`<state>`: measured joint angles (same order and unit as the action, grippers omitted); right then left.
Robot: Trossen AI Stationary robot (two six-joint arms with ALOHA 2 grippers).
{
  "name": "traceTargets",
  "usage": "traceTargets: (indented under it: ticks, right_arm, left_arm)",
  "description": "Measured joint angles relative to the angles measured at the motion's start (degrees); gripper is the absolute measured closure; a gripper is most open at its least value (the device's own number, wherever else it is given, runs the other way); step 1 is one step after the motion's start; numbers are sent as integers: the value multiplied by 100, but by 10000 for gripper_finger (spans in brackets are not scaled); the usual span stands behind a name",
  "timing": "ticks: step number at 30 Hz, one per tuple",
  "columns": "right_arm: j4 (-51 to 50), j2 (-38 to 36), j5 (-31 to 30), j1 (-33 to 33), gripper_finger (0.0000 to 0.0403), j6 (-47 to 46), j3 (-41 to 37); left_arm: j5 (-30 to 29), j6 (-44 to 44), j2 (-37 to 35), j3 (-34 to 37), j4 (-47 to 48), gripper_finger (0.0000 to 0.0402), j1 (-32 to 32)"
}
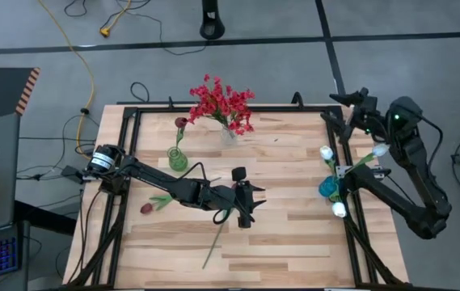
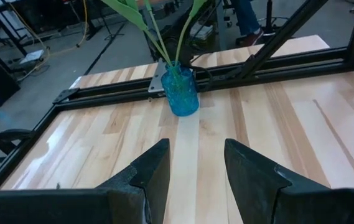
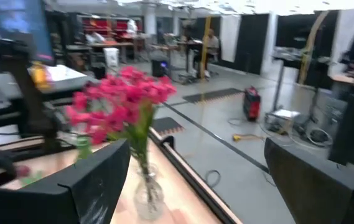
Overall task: Sort flowers into vase by color
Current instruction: Put the right dark red tulip into the green vase
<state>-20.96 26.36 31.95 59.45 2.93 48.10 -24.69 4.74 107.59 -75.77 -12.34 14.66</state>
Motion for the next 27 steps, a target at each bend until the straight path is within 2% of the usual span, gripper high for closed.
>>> traceTargets:
  ticks: [11, 19, 27]
  right_arm:
    - [368, -23, 288, -1616, 5, -292, -2]
    - [431, 56, 263, -3045, 5, -233, -2]
    - [820, 106, 66, -4138, 5, -103, -2]
  left_arm:
    - [2, -6, 0, 0, 0, 261, 0]
    - [5, -6, -2, 0, 0, 261, 0]
    - [8, -6, -2, 0, 0, 261, 0]
